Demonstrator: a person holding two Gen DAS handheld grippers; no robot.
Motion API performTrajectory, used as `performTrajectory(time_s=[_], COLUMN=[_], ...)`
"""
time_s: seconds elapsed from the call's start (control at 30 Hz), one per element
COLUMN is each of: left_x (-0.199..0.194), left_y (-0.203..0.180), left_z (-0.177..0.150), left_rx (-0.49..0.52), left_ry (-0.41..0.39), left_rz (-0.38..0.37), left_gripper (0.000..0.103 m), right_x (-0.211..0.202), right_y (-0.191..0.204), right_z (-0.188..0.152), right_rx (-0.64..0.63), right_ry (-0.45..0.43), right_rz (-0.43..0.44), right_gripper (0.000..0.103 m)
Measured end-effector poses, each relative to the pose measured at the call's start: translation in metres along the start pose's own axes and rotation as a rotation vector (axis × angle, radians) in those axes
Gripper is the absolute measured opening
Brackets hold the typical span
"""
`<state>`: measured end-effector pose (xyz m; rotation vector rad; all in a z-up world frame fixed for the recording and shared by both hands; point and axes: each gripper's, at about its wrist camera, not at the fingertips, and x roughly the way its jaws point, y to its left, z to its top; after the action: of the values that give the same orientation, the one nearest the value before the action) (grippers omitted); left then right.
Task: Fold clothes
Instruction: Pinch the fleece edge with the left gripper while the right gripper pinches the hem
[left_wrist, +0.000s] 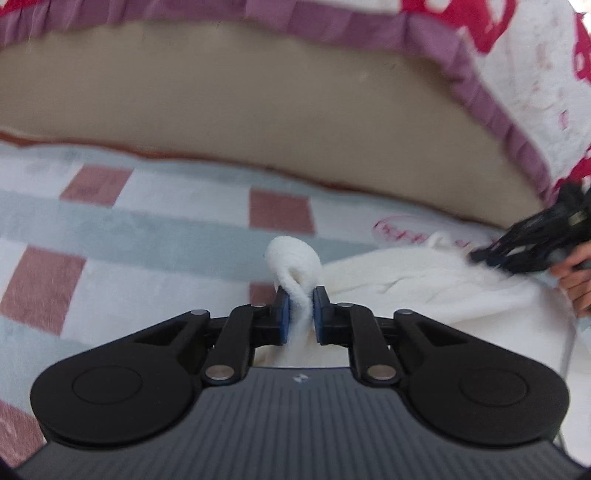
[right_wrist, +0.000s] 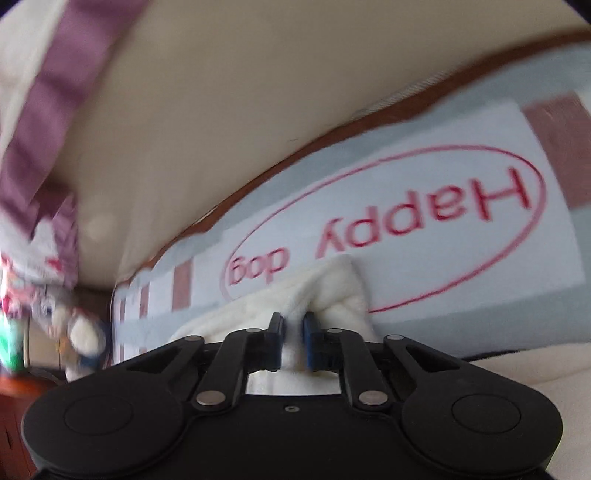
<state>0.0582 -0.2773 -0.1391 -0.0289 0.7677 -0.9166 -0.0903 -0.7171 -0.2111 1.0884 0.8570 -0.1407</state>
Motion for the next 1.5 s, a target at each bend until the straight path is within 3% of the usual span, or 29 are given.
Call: performTrajectory(time_s=[0.07,0.13,0.17,0.2,0.23,0.27,0.3,0.4,0.5,0.63,0.73,0.83,0.9,0.93,1.13,1.17,1.2,1.27,1.33,1.47,1.5], left_x=[-0.007,-0.014,-0.017,-0.019,-0.02,-0.02,-0.018,-0.014,0.002,0.005,0.005,0.017,0.022,0.019,0.013,0.013,0.013,0.012,0.012,0.01,0.011], left_y=[-0.003,-0.009,-0.012,-0.015,-0.019,-0.024,-0.03,-0.043,-0.038,-0.025,-0.023,0.0,0.018,0.027,0.034,0.033,0.031,0.023,0.013,-0.004,-0.006], left_z=[0.004,0.006,0.005,0.004,0.002,-0.001,-0.003,-0.003,0.0,0.0,-0.001,-0.002,-0.005,-0.005,-0.003,-0.004,-0.005,-0.004,-0.002,0.002,0.003], left_rx=[-0.001,0.023,0.036,0.048,0.063,0.085,0.11,0.149,0.086,0.016,0.007,-0.201,-0.338,-0.363,-0.291,-0.288,-0.273,-0.207,-0.155,-0.046,-0.02], left_ry=[-0.025,-0.05,-0.062,-0.074,-0.076,-0.064,-0.045,0.005,0.119,0.139,0.184,0.249,0.269,0.256,0.239,0.24,0.239,0.23,0.205,0.143,0.131], left_rz=[-0.054,-0.123,-0.165,-0.207,-0.249,-0.28,-0.3,-0.293,-0.251,-0.264,-0.278,-0.258,-0.255,-0.24,-0.103,-0.093,-0.071,0.01,0.068,0.166,0.185], left_gripper=[0.012,0.012,0.012,0.012,0.013,0.013,0.013,0.013,0.013,0.013,0.013,0.013,0.013,0.013,0.012,0.012,0.012,0.013,0.013,0.013,0.013], right_x=[0.004,0.003,0.0,-0.004,-0.007,-0.011,-0.012,0.001,0.028,0.055,0.066,0.082,0.08,0.082,0.095,0.091,0.083,0.067,0.06,0.041,0.032], right_y=[0.002,0.027,0.048,0.069,0.089,0.105,0.118,0.141,0.15,0.16,0.157,0.153,0.147,0.144,0.121,0.122,0.127,0.139,0.14,0.125,0.121], right_z=[-0.002,-0.005,-0.009,-0.017,-0.027,-0.037,-0.044,-0.044,-0.035,-0.03,-0.03,-0.036,-0.035,-0.033,-0.022,-0.023,-0.025,-0.032,-0.037,-0.031,-0.027], right_rx=[-0.004,-0.094,-0.178,-0.272,-0.366,-0.448,-0.504,-0.509,-0.45,-0.496,-0.44,-0.419,-0.391,-0.356,-0.152,-0.15,-0.183,-0.294,-0.341,-0.268,-0.234], right_ry=[-0.016,-0.043,-0.083,-0.141,-0.203,-0.256,-0.278,-0.174,-0.053,0.047,0.136,0.217,0.229,0.226,0.182,0.132,0.051,-0.062,-0.1,-0.136,-0.157], right_rz=[-0.028,-0.135,-0.209,-0.273,-0.307,-0.306,-0.286,-0.129,-0.026,-0.127,-0.122,-0.129,-0.067,-0.053,-0.031,-0.056,-0.093,-0.098,-0.114,-0.11,-0.114], right_gripper=[0.009,0.013,0.028,0.053,0.061,0.063,0.063,0.063,0.063,0.063,0.064,0.054,0.053,0.053,0.051,0.019,0.013,0.012,0.012,0.012,0.018])
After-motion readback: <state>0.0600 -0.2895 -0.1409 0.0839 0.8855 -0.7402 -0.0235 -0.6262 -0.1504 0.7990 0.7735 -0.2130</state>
